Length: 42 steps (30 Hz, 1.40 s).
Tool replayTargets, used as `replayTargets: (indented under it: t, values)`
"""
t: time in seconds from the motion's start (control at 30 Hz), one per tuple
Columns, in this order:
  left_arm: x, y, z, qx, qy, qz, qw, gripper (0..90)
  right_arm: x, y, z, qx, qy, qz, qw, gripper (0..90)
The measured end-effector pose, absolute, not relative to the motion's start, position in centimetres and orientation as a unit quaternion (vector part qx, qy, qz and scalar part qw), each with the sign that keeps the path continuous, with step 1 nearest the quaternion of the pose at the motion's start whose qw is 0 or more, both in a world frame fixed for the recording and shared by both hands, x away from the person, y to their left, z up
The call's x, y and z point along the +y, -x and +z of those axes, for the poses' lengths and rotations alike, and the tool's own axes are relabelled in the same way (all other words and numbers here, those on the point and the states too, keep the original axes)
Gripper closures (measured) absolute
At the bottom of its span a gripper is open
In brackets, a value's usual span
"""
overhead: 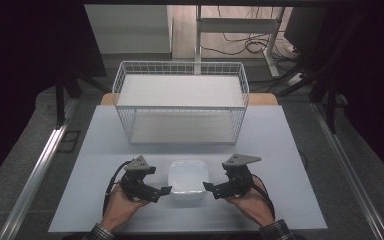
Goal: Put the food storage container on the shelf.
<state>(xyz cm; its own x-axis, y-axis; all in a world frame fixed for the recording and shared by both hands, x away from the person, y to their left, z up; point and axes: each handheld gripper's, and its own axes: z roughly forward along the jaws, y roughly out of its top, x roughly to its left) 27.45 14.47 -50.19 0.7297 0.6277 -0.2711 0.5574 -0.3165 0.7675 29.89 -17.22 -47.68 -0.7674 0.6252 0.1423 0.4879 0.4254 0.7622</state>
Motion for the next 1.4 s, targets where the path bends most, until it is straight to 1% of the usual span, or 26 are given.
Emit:
replayTargets:
  t: [0.1,0.3,0.43,0.5,0.53,0.6,0.67,0.7,0.73,0.8,0.87,0.93,1.07,1.13,1.2,1.3,1.4]
  values:
    - [14.1,-27.8,-49.9,0.364,-0.813,0.035,0.452,4.1,-16.5,-30.1,-47.7,0.847,-0.329,0.411,0.069,2.7]
    - [13.4,-29.1,-49.5,0.365,-0.812,0.027,0.455,7.1,-15.2,-31.1,-47.4,0.851,-0.326,0.406,0.075,7.7]
    - [12.7,-29.7,-50.2,0.368,-0.815,0.023,0.446,7.1,-14.7,-31.6,-47.8,0.853,-0.329,0.4,0.067,8.8]
    - [12.5,-29.7,-50.7,0.369,-0.818,0.018,0.441,7.1,-14.7,-31.6,-48.3,0.856,-0.331,0.393,0.057,8.8]
    - [12.7,-29.8,-50.9,0.371,-0.813,0.008,0.448,6.9,-14.8,-31.7,-48.5,0.858,-0.331,0.39,0.049,8.8]
    - [12.9,-29.8,-51.1,0.373,-0.808,-0.012,0.456,11.0,-15.0,-31.8,-48.8,0.853,-0.34,0.394,0.03,10.2]
    - [13.1,-29.7,-51.1,0.372,-0.803,-0.033,0.465,21.9,-15.1,-31.8,-48.8,0.85,-0.348,0.394,0.013,15.1]
    - [13.2,-29.7,-51.2,0.372,-0.801,-0.042,0.466,23.3,-15.1,-31.7,-48.8,0.85,-0.351,0.394,0.002,17.9]
    - [13.3,-29.6,-51.3,0.376,-0.799,-0.054,0.467,25.8,-15.1,-31.6,-48.8,0.849,-0.352,0.395,-0.013,18.5]
    - [13.6,-29.4,-51.2,0.378,-0.797,-0.064,0.467,29.9,-15.2,-31.5,-48.8,0.848,-0.36,0.389,-0.023,20.0]
    - [13.8,-28.9,-50.9,0.377,-0.798,-0.059,0.467,35.8,-15.4,-31.3,-48.6,0.849,-0.362,0.384,-0.03,24.6]
    - [14.1,-28.4,-50.6,0.377,-0.798,-0.045,0.468,46.5,-15.8,-31.0,-48.3,0.849,-0.364,0.383,-0.026,33.7]
    - [14.3,-28.1,-50.5,0.394,-0.783,-0.043,0.479,55.1,-16.2,-30.5,-47.5,0.844,-0.377,0.381,-0.014,49.5]
    - [14.4,-27.9,-50.3,0.406,-0.772,-0.025,0.489,62.2,-16.4,-30.4,-47.1,0.839,-0.387,0.384,-0.006,58.7]
    - [14.2,-27.7,-49.9,0.411,-0.772,-0.004,0.485,66.1,-16.5,-30.2,-46.8,0.835,-0.387,0.39,0.007,63.0]
    - [14.4,-27.5,-49.8,0.423,-0.761,0.005,0.492,69.6,-16.5,-30.1,-46.7,0.827,-0.396,0.399,0.011,68.1]
    - [14.8,-27.4,-49.7,0.423,-0.757,0.019,0.497,78.8,-16.8,-30.1,-46.6,0.815,-0.407,0.413,0.013,77.8]
